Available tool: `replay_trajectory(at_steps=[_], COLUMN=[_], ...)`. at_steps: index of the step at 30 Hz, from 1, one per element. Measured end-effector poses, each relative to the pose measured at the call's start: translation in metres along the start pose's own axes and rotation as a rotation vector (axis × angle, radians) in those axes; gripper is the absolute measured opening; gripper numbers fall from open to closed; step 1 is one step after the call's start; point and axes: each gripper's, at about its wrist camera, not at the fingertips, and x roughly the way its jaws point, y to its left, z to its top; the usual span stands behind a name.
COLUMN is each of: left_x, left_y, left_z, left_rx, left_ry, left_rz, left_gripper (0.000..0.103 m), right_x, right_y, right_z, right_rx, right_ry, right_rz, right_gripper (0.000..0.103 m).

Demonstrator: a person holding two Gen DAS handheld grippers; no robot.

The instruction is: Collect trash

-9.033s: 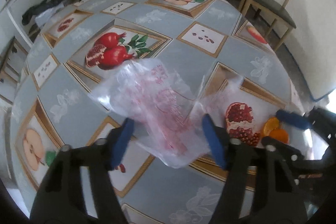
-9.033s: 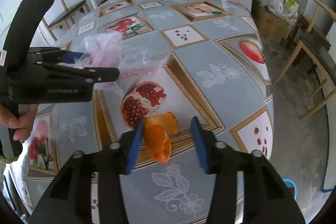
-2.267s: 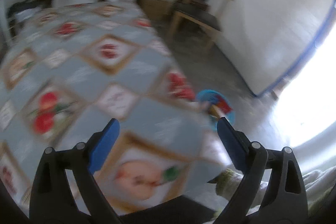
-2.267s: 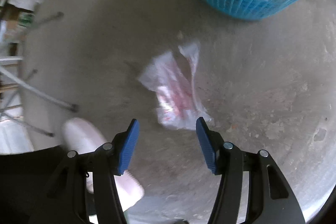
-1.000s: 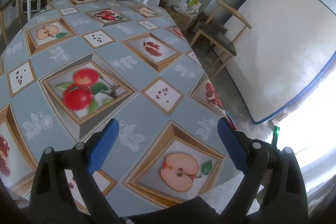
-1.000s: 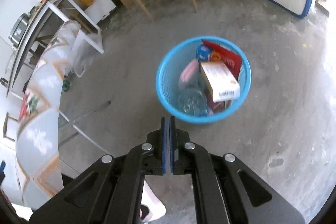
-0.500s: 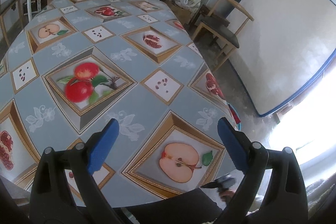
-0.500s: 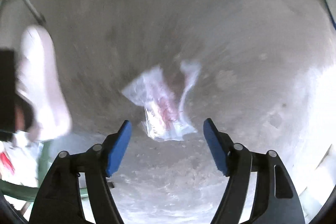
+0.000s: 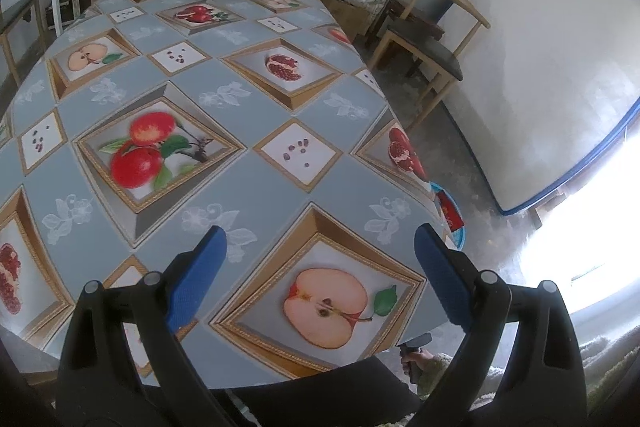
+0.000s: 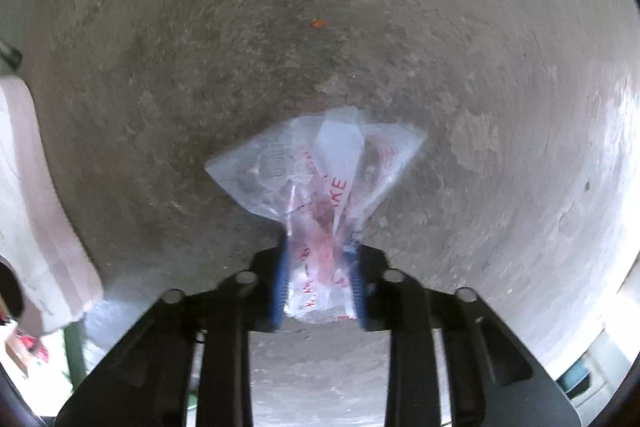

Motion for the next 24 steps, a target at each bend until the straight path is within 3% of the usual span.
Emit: replay_trajectory(at_steps=[3, 6, 11, 13, 15, 18, 21, 24], left_x=[0.005, 0.007, 0.009, 0.01, 0.013, 0.013, 0.007, 0.002], left_y=[-0.003, -0.003, 0.002, 0.004, 0.006, 0.011, 0.016, 0.024], left_z=[0.001, 0.001, 0.002, 0.002, 0.002, 0.0, -0.004, -0.008], left_rx=[0.004, 0.01, 0.016, 0.013, 0.005, -0.005, -0.01, -0.028], left_ry=[0.009, 0.009, 0.0, 0.001, -0.001, -0.003, -0.018, -0.027], left_rz=[-0.012, -0.016, -0.018, -0.026, -0.041, -0.05, -0.039, -0.025], left_gripper=[0.091, 0.091, 0.091, 0.091, 0.091, 0.091, 0.091, 0.091], right_x=[-0.027, -0.095, -0.262, -0.322, -0.356, -0.364, -0.349, -0.307], right_y=[-0.02, -0.03, -0.051, -0.062, -0.071, -0.076, -0.074, -0.072], right_z=[-0.003, -0.012, -0.027, -0.015, 0.015, 0.074, 0.131, 0.179], right_rx=[0.055, 0.077, 0.074, 0.082, 0.096, 0.142, 0.196, 0.23], right_ry=[-0.057, -0.199, -0.563, -0.699, -0.764, -0.758, -0.69, -0.547], right_rz=[0.061, 0.139, 0.248, 0.229, 0.177, 0.141, 0.101, 0.121], right_gripper=[0.01, 0.009, 0.009, 0.01, 0.01, 0.014, 0.023, 0.044])
